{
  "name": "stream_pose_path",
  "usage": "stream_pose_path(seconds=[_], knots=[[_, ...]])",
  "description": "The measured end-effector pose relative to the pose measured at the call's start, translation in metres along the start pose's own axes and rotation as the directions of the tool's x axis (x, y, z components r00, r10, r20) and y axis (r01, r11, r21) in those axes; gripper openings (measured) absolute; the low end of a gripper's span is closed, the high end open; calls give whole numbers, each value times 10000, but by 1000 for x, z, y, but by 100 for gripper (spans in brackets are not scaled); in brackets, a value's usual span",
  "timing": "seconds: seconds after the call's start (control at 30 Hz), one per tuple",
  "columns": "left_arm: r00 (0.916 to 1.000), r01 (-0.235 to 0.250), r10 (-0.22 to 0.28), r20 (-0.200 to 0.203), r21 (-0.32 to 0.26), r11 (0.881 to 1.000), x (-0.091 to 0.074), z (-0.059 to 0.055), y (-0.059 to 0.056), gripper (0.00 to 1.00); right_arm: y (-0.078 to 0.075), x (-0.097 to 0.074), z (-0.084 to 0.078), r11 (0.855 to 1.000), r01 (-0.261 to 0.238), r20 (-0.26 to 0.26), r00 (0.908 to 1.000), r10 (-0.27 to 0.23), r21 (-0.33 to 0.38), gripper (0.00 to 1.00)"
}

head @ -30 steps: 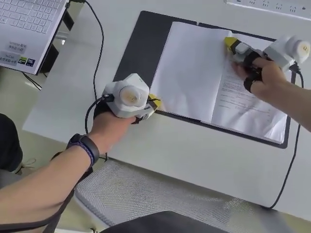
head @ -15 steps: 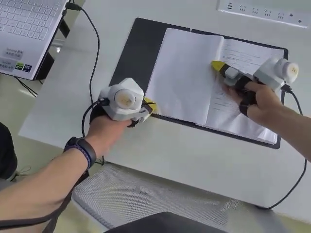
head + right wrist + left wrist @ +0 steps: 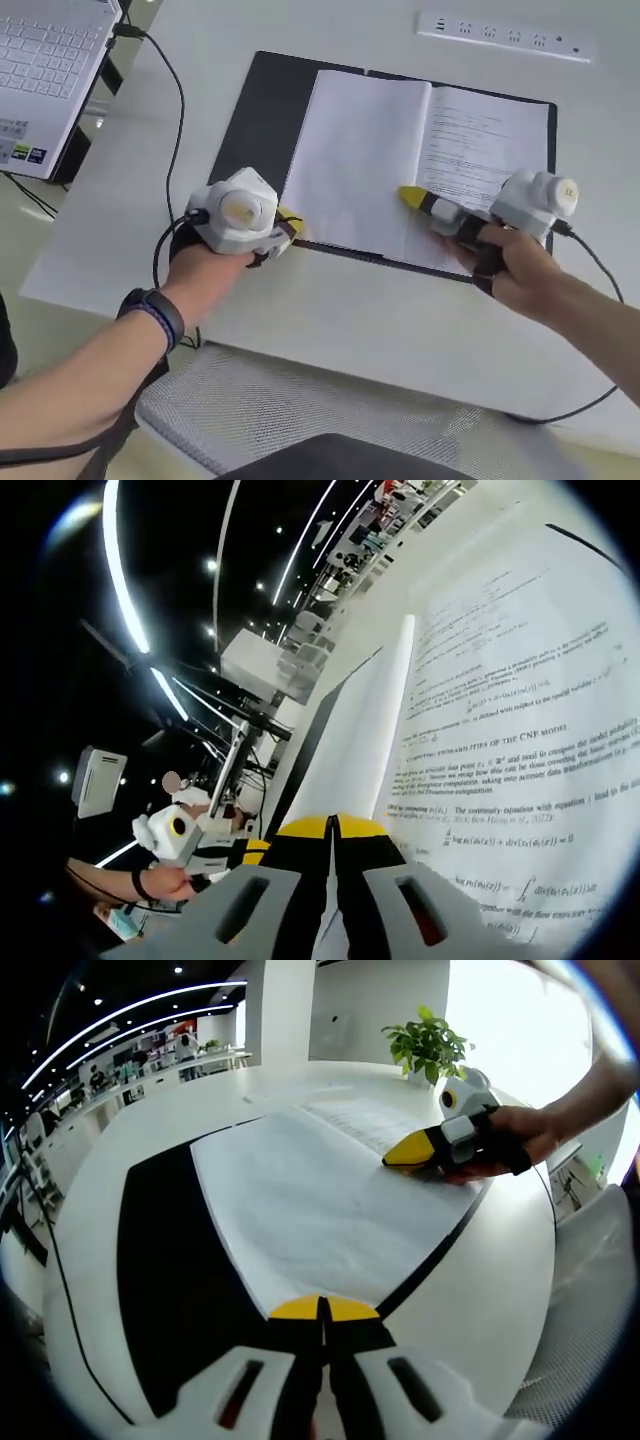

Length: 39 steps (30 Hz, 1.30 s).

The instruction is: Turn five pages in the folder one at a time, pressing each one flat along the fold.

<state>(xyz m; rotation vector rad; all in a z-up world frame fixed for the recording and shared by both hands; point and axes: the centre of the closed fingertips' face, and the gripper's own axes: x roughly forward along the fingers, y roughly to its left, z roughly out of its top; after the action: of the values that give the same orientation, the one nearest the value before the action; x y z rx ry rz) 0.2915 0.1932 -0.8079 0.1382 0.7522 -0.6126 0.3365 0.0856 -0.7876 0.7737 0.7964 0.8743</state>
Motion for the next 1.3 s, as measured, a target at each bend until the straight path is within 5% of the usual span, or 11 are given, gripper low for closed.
stream_pose_path(seconds=[0.57, 1.17, 1.3], knots=[[10000, -72, 73, 36, -172, 9998, 2, -2, 2, 0, 17, -20, -37, 9993, -40, -213, 9998, 48, 369, 0], [9997, -220, 218, -112, -174, 9996, 2, -3, 2, 0, 8, -30, -44, 9973, 451, -452, 9981, -425, 587, 0], [9996, -247, 245, -118, -155, 9996, 5, -4, 4, 0, 5, -34, -51, 9986, 517, -888, 9947, -509, 68, 0]])
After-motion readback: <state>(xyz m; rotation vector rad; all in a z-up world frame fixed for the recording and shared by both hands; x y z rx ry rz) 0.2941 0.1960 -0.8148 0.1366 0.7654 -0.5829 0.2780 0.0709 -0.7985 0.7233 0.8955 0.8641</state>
